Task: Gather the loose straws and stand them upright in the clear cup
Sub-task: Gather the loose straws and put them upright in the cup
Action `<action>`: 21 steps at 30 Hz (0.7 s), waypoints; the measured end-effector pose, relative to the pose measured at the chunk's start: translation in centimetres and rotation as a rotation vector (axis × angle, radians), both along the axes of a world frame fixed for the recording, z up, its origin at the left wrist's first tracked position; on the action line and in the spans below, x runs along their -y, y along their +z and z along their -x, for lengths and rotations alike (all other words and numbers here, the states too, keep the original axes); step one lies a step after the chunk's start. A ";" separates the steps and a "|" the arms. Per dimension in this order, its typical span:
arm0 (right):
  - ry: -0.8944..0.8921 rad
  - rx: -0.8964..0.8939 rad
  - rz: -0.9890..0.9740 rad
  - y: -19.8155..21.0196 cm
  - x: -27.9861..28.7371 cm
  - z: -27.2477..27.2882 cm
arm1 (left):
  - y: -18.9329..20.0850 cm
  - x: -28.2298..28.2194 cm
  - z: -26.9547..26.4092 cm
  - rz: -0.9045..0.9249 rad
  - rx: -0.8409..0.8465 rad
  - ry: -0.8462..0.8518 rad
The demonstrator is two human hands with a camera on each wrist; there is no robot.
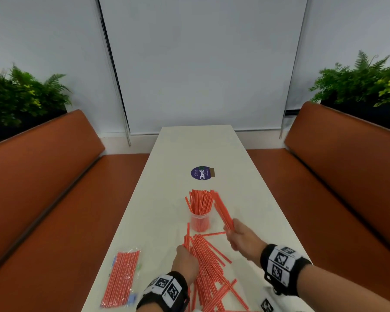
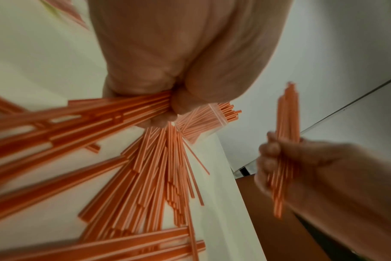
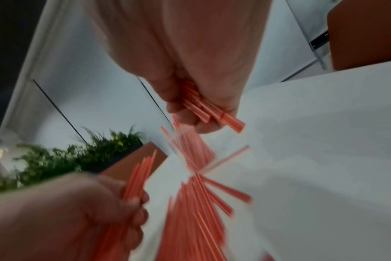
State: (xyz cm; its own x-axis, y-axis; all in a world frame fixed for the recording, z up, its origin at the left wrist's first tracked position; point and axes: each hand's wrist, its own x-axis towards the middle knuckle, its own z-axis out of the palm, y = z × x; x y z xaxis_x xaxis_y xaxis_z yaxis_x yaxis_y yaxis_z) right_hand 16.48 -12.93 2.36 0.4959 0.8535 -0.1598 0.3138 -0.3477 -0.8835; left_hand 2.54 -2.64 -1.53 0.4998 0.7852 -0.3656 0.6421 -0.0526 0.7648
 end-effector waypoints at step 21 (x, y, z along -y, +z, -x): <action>-0.102 -0.026 -0.453 1.2 -12.7 -2.2 | 4.7 -2.9 -0.9 -0.077 0.340 0.063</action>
